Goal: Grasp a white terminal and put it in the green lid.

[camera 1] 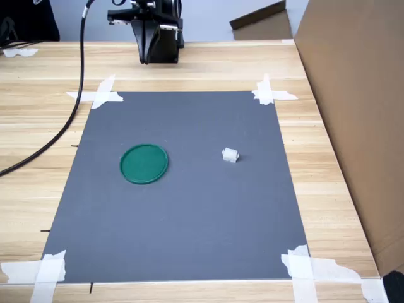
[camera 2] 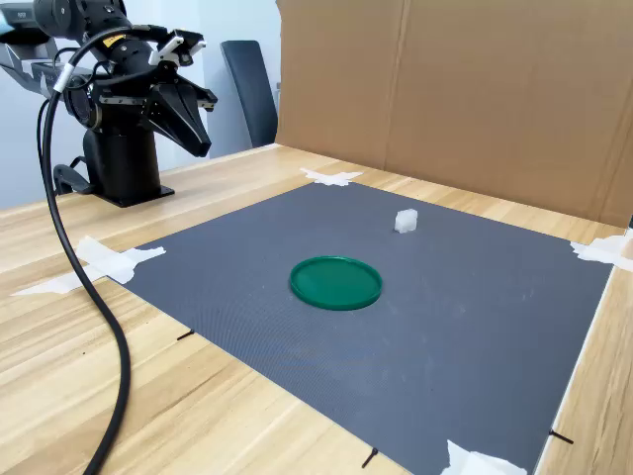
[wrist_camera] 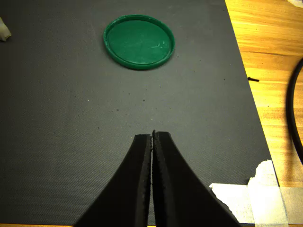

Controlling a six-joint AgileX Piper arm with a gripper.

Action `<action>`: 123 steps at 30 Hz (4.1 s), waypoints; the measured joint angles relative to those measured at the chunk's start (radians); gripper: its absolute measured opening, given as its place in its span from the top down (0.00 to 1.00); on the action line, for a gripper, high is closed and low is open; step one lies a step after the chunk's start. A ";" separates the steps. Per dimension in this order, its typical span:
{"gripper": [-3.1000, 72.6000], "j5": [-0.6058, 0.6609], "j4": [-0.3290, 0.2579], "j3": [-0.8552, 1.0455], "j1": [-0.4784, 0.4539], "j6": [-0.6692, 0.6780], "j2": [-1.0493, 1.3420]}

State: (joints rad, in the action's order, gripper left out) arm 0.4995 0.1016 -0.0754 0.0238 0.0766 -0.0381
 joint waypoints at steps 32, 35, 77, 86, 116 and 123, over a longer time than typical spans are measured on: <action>1.00 0.000 0.000 0.000 0.000 0.000 0.000; 1.00 0.000 0.000 0.000 0.000 0.000 0.000; 0.90 0.725 -0.425 -0.969 0.000 0.940 -1.017; 0.30 0.729 -0.367 -1.028 0.000 0.995 -1.103; 0.07 0.568 -0.159 -1.112 0.312 0.769 -1.454; 0.07 0.650 -0.134 -1.284 0.332 0.744 -1.535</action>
State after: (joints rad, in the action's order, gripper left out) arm 1.1500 -0.0320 -1.3593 0.3560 0.8209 -1.5735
